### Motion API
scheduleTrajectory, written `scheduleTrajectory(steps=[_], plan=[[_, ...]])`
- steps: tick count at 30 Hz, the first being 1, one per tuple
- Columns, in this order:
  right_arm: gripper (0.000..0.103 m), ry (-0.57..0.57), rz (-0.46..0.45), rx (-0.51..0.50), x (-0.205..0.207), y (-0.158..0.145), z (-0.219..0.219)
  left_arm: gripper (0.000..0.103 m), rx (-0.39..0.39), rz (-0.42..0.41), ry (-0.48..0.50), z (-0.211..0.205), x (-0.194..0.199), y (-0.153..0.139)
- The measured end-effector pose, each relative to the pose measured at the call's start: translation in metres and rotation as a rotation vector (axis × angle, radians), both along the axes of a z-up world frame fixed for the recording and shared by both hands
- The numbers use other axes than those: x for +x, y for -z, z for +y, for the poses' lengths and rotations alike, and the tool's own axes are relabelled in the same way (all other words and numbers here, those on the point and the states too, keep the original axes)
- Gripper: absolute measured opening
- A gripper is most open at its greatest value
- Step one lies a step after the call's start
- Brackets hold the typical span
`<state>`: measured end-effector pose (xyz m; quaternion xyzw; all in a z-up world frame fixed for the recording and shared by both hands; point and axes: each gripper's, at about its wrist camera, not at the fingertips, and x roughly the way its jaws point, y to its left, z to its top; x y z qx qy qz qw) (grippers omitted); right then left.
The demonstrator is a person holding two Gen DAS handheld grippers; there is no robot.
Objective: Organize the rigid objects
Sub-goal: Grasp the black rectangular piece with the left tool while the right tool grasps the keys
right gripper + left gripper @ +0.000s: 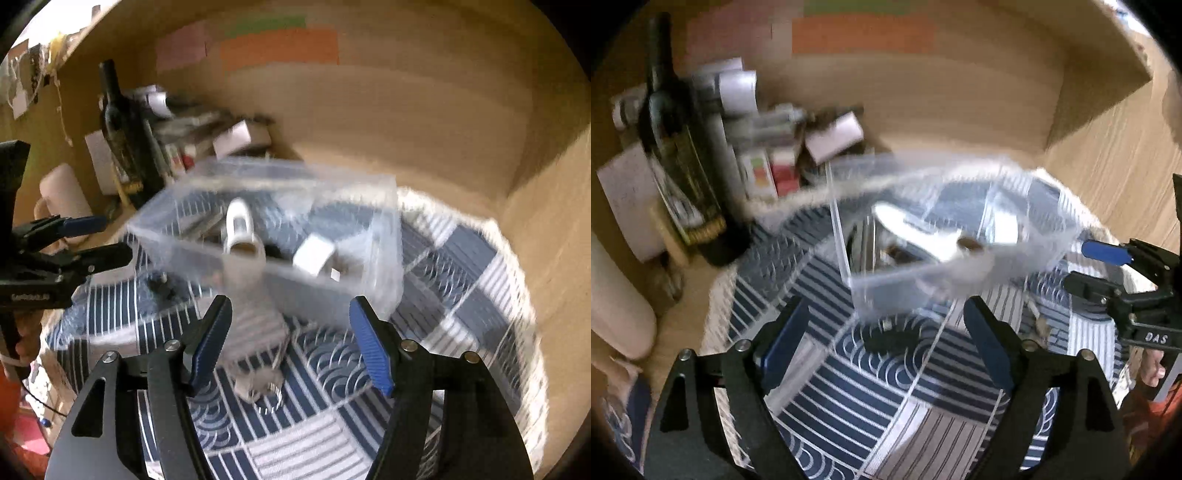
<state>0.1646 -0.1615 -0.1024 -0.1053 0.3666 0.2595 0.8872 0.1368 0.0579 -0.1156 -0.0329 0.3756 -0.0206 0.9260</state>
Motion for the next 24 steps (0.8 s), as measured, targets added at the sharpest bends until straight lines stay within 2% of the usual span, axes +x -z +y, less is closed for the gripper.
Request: scheduleTrajectory(steps=[6, 8, 10, 13, 15, 17, 18, 21, 24], plan=[[0.063, -0.032, 0.096, -0.057, -0.004, 0.036, 0.008, 0.086, 0.007, 0.106, 0.026, -0.007, 0.008, 0.033], [0.063, -0.053, 0.114, -0.077, -0.005, 0.042, 0.014, 0.082, 0.01, 0.13, 0.032, -0.01, 0.012, 0.041], [0.063, -0.075, 0.133, -0.101, -0.003, 0.048, 0.02, 0.074, 0.014, 0.154, 0.032, -0.012, 0.016, 0.047], [0.057, -0.092, 0.117, -0.135, -0.003, 0.053, 0.026, 0.071, 0.013, 0.188, 0.025, -0.013, 0.024, 0.054], [0.044, -0.109, 0.111, -0.132, -0.005, 0.052, 0.027, 0.07, 0.038, 0.184, 0.018, -0.017, 0.026, 0.054], [0.024, -0.116, 0.102, -0.135, -0.007, 0.05, 0.027, 0.07, 0.043, 0.181, 0.02, -0.019, 0.028, 0.054], [0.023, -0.114, 0.105, -0.128, -0.006, 0.049, 0.026, 0.066, 0.043, 0.177, 0.02, -0.02, 0.029, 0.054], [0.023, -0.108, 0.097, -0.119, -0.008, 0.049, 0.024, 0.045, 0.052, 0.158, 0.025, -0.023, 0.028, 0.052], [0.022, -0.096, 0.073, -0.125, -0.013, 0.049, 0.021, 0.044, 0.038, 0.15, 0.028, -0.02, 0.026, 0.051]])
